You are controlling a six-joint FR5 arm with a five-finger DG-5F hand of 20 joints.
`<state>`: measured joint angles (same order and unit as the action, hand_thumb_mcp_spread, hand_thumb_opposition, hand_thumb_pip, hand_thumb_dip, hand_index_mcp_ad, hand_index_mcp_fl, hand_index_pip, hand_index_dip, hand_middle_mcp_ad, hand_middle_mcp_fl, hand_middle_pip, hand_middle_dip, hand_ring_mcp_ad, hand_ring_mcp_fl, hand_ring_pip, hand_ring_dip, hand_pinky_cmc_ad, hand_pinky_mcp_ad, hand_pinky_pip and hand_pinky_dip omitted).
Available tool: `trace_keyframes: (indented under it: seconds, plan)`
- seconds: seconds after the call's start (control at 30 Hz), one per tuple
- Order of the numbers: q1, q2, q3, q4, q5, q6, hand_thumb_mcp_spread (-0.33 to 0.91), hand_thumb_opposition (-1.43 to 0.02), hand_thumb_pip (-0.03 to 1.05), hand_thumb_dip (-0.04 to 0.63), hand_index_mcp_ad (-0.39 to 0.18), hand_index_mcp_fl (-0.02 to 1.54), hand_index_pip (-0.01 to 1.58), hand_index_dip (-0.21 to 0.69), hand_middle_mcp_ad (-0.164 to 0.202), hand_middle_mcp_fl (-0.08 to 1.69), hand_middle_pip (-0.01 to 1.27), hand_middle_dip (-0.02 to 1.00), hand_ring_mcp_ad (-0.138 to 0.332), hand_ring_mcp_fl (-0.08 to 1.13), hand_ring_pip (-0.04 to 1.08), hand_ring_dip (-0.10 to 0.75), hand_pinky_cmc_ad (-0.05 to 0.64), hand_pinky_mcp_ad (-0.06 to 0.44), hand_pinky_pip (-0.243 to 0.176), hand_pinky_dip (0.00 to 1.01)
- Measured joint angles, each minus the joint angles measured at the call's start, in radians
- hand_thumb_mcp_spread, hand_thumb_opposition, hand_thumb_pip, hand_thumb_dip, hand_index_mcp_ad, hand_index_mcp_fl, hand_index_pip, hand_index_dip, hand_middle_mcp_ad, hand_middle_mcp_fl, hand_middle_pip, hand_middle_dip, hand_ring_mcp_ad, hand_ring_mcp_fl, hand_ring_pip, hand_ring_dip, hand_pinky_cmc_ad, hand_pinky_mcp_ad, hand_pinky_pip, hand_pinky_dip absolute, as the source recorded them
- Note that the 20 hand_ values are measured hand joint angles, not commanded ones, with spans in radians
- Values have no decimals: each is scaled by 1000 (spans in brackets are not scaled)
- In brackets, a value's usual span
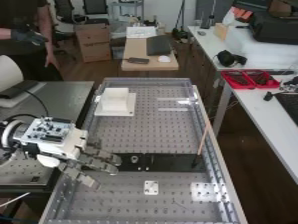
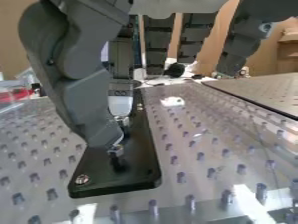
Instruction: Grab the smaller nut and place it in the white container
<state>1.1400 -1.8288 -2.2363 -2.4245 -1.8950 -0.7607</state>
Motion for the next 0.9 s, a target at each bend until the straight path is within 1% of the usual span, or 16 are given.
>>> trace_keyframes:
  seconds: [0.17, 0.43, 0.63, 0.9]
  plan:
    - [28, 4, -15, 11, 54, 13, 478, -923, 648, 304, -120, 16, 1532, 347, 24, 120, 127, 204, 86, 2, 89, 82, 346, 278, -26, 195]
    - [90, 12, -53, 61, 192, 58, 478, -923, 648, 304, -120, 16, 1532, 347, 24, 119, 127, 204, 86, 2, 89, 82, 344, 278, -26, 195]
    - [111, 12, -68, 74, 228, 67, 478, -923, 648, 304, -120, 16, 1532, 347, 24, 119, 127, 204, 86, 2, 89, 82, 347, 278, -26, 195]
    - [121, 29, -83, 69, 246, 60, 478, -922, 648, 304, -120, 16, 1536, 347, 28, 119, 127, 204, 86, 0, 89, 82, 349, 278, -26, 195]
